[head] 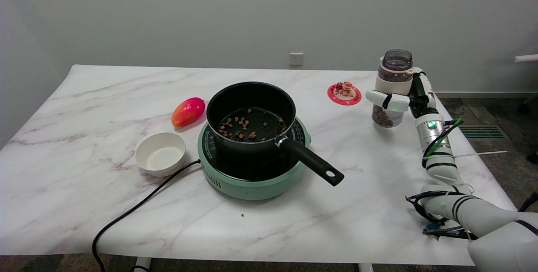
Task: Place the bottle onto the table.
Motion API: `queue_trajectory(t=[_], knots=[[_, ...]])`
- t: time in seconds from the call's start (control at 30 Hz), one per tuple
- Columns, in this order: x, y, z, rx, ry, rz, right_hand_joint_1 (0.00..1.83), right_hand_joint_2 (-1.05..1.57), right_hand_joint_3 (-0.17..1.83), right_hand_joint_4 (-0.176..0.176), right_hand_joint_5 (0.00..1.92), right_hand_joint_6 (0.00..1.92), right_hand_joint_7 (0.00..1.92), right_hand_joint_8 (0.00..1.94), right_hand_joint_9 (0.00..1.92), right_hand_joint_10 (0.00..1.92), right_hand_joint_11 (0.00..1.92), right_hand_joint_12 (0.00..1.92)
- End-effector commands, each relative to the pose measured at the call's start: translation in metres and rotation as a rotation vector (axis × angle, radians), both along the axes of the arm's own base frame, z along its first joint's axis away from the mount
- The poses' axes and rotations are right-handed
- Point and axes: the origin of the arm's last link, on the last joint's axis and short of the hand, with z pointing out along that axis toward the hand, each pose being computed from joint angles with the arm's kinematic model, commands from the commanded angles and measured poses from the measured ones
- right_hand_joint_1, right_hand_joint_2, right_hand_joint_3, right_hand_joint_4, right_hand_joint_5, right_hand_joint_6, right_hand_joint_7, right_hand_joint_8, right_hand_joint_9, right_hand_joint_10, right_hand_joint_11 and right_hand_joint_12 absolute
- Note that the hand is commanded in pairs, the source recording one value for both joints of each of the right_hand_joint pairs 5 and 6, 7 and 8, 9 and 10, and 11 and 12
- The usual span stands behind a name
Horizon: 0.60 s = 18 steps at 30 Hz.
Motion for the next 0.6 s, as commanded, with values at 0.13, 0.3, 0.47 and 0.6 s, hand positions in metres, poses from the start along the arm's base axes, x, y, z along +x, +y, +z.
queue_trajectory(t=[0.13, 0.3, 0.47, 0.6], knots=[[-0.009, 0.010, -0.017, -0.118, 0.033, 0.063, 1.44, 1.26, 0.35, 0.000, 1.92, 1.92, 1.92, 1.92, 1.36, 1.36, 1.22, 1.22], [-0.011, 0.014, -0.016, -0.110, -0.025, 0.091, 1.43, 1.27, 0.34, 0.000, 1.92, 1.92, 1.92, 1.92, 1.35, 1.35, 1.22, 1.22], [-0.016, 0.019, -0.015, -0.105, -0.066, 0.101, 1.43, 1.25, 0.34, 0.000, 1.92, 1.92, 1.92, 1.92, 1.34, 1.34, 1.22, 1.22], [-0.024, 0.023, -0.017, -0.101, -0.114, 0.095, 1.44, 1.23, 0.35, 0.000, 1.92, 1.92, 1.92, 1.92, 1.33, 1.33, 1.22, 1.22]])
